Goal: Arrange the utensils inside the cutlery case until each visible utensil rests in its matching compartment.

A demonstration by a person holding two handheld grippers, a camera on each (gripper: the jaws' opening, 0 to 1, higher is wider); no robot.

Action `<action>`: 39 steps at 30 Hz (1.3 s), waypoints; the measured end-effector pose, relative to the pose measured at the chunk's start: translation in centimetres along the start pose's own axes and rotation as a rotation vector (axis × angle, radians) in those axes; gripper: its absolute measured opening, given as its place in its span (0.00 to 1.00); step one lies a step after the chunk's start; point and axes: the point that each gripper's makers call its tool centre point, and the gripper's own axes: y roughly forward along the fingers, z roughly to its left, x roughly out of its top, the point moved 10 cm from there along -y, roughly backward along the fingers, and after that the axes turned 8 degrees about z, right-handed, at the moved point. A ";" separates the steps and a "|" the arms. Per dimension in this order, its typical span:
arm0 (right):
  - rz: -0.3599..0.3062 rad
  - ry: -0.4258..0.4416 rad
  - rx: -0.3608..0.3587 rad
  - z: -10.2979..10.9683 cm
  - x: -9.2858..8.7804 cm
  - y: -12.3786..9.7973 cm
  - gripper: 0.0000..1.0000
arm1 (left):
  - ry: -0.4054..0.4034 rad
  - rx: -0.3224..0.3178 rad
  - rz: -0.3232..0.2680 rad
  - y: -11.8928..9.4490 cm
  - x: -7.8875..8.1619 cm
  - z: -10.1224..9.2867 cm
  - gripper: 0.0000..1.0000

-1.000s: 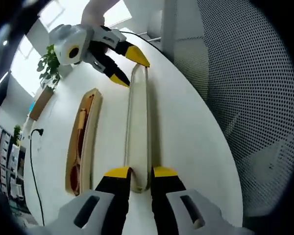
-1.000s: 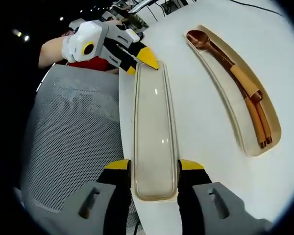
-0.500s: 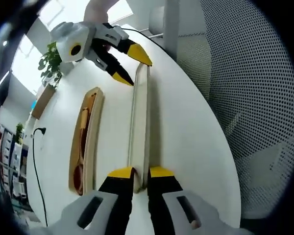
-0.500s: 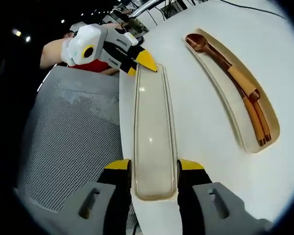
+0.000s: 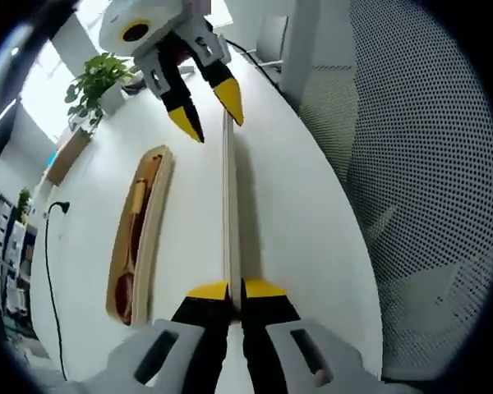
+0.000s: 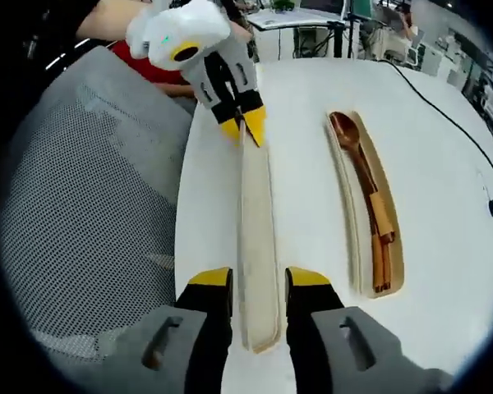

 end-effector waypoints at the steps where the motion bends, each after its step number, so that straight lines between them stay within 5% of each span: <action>1: 0.000 -0.004 -0.005 0.1 0.0 0.0 0.21 | -0.038 -0.008 -0.009 -0.1 0.0 0.0 0.04; 4: 0.001 -0.038 -0.025 0.5 0.3 0.3 0.17 | -0.149 -0.040 -0.036 -0.2 -0.3 -0.1 0.04; 6: 0.032 -0.070 -0.025 0.4 0.2 0.2 0.02 | -0.132 -0.053 -0.060 -0.3 -0.4 -0.3 0.04; 10: 0.037 -0.060 0.016 -0.1 -0.2 0.4 0.01 | -0.079 -0.039 -0.081 -0.2 -0.3 -1.0 0.04; 13: 0.034 -0.051 0.048 -0.4 -0.4 0.3 0.01 | -0.140 -0.059 -0.125 -0.2 -0.5 -1.2 0.05; 18: 0.011 -0.019 0.105 -1.0 -0.6 0.3 0.01 | -0.105 -0.054 -0.126 -0.2 -0.5 -1.3 0.05; 20: 0.008 -0.010 0.115 -1.3 -0.6 0.3 0.01 | -0.165 -0.078 -0.125 -0.2 -0.3 -1.5 0.04; 26: 0.010 0.010 -0.006 -1.4 -0.2 -0.3 0.07 | -0.349 -0.200 -0.150 -0.2 -0.4 -1.4 0.04; 30: -0.048 0.009 -0.130 -0.5 0.3 -0.9 0.36 | -0.496 -0.308 -0.176 -0.4 -0.1 -1.8 0.04; 39: -0.042 -0.389 -0.424 2.9 1.7 -2.0 0.56 | -0.785 -0.500 -0.272 -1.0 0.3 -1.6 0.04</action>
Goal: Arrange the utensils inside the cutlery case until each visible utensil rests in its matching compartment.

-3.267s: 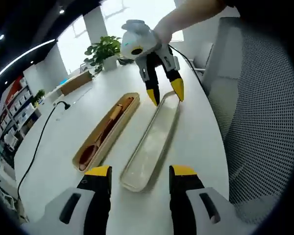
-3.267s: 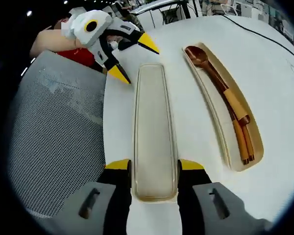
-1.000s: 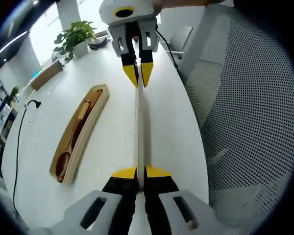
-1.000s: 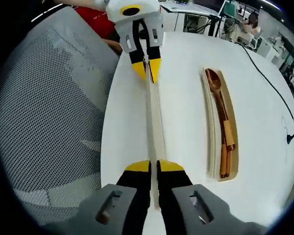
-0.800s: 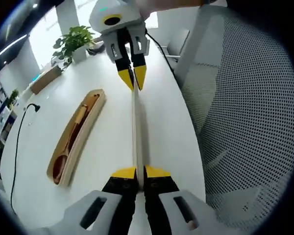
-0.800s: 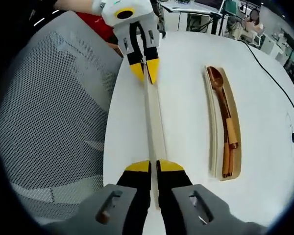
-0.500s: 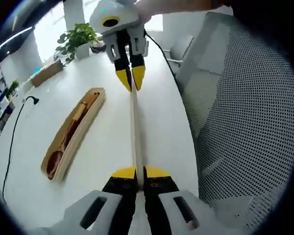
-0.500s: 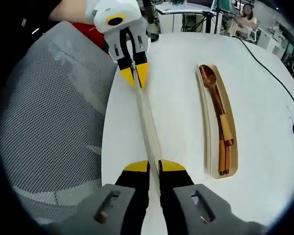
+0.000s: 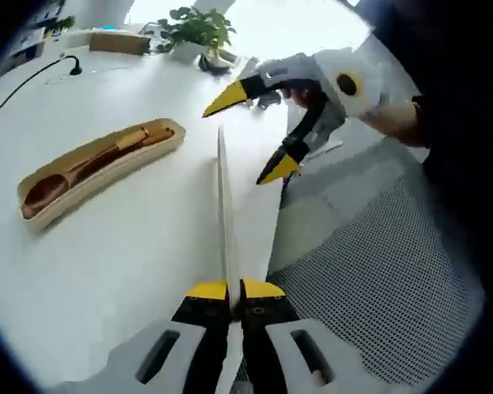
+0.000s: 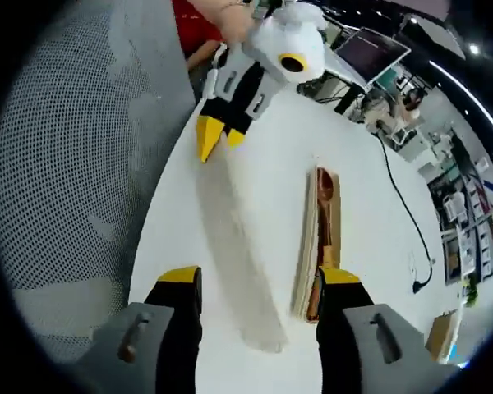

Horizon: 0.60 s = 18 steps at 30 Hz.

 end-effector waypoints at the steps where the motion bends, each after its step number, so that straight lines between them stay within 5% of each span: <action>1: 0.015 -0.045 -0.021 0.3 0.2 0.0 0.57 | -0.032 -0.027 -0.001 -0.1 0.0 -0.2 0.04; 11: 0.023 -0.256 -0.085 1.0 1.8 1.1 0.60 | -0.219 -0.262 -0.110 -0.7 1.1 -1.4 0.04; 15: 0.011 -0.252 -0.088 0.7 2.0 0.9 0.56 | -0.239 -0.301 -0.089 -1.0 1.0 -1.4 0.04; 17: -0.045 -0.221 -0.076 0.6 2.3 0.8 0.54 | -0.241 -0.303 -0.088 -0.9 0.9 -1.4 0.04; 18: -0.017 -0.242 -0.083 0.4 2.3 0.8 0.53 | -0.242 -0.299 -0.090 -0.9 0.8 -1.3 0.04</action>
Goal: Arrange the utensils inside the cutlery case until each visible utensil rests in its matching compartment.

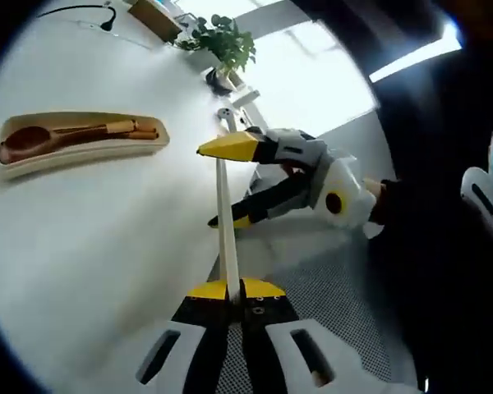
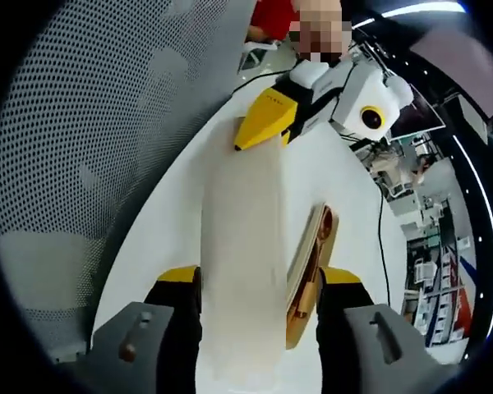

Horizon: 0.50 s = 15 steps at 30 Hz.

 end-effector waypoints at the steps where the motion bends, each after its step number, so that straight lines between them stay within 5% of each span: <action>1: 0.009 -0.013 0.002 -0.1 0.0 0.0 0.52 | -0.012 -0.008 -0.013 -0.1 0.0 0.1 0.04; 5: 0.010 -0.011 0.027 -0.1 -0.1 0.2 0.38 | -0.041 -0.042 -0.059 -0.2 0.0 0.2 0.04; 15: -0.021 0.052 0.061 -0.4 -0.4 0.0 0.38 | -0.070 -0.081 -0.096 -1.3 0.3 0.2 0.04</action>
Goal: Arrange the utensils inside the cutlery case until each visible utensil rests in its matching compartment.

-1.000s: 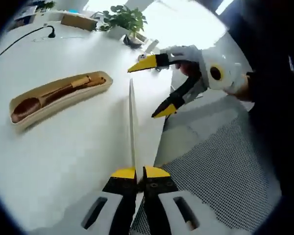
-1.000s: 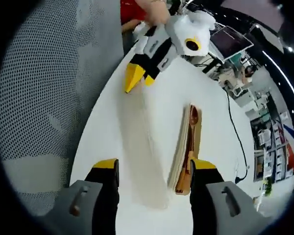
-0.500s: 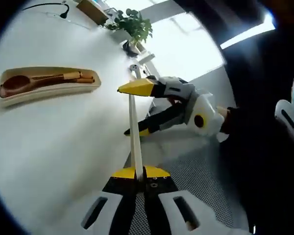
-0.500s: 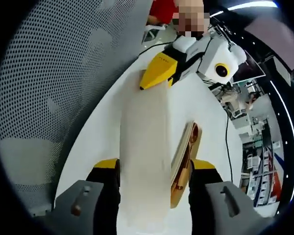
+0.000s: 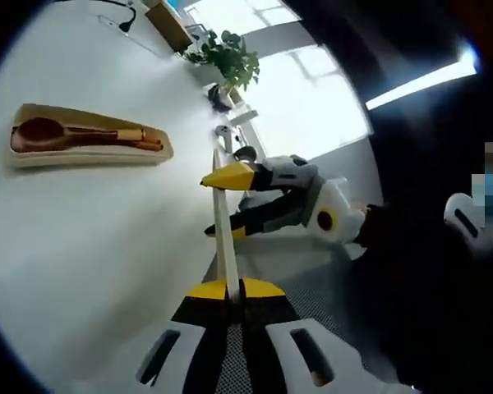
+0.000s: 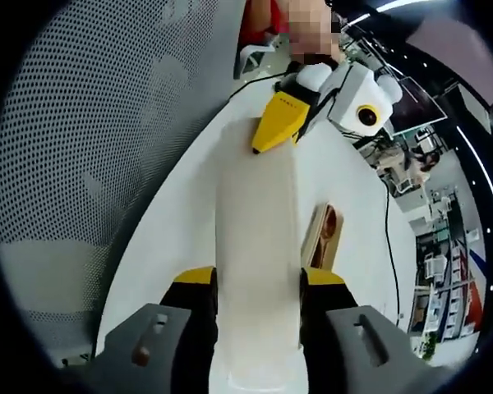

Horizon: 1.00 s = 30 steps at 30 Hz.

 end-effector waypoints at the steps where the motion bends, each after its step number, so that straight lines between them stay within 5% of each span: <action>1: 0.005 -0.006 0.019 -0.1 0.2 0.1 0.39 | -0.022 -0.025 0.006 0.1 -0.1 -0.2 0.04; 5: 0.022 -0.042 0.026 -0.1 0.4 0.1 0.41 | -0.001 -0.033 0.008 -0.1 -0.1 -0.4 0.03; 6: 0.007 0.028 0.068 -0.2 0.6 -0.1 0.41 | -0.003 -0.032 0.030 0.0 -0.2 -0.6 0.04; 8: 0.009 0.026 0.072 -0.3 0.5 0.0 0.40 | 0.004 -0.017 0.018 -0.1 -0.2 -0.5 0.04; 10: 0.012 0.043 0.067 -0.4 0.3 0.0 0.40 | 0.015 -0.013 -0.024 -0.3 0.0 -0.5 0.04; 11: 0.013 0.071 0.058 -0.6 0.1 -0.1 0.40 | 0.078 -0.023 -0.099 -0.4 0.4 -0.7 0.05; 12: -0.001 0.115 0.066 -0.8 0.0 -0.2 0.40 | 0.087 -0.072 -0.108 -0.6 0.3 -1.0 0.06; 14: -0.007 0.175 0.069 -1.1 -0.4 -0.4 0.40 | 0.057 -0.066 -0.179 -0.8 0.5 -0.9 0.07; 30: -0.051 0.220 0.060 -1.8 0.3 -1.3 0.40 | 0.059 -0.040 -0.240 -2.5 0.4 -1.8 0.04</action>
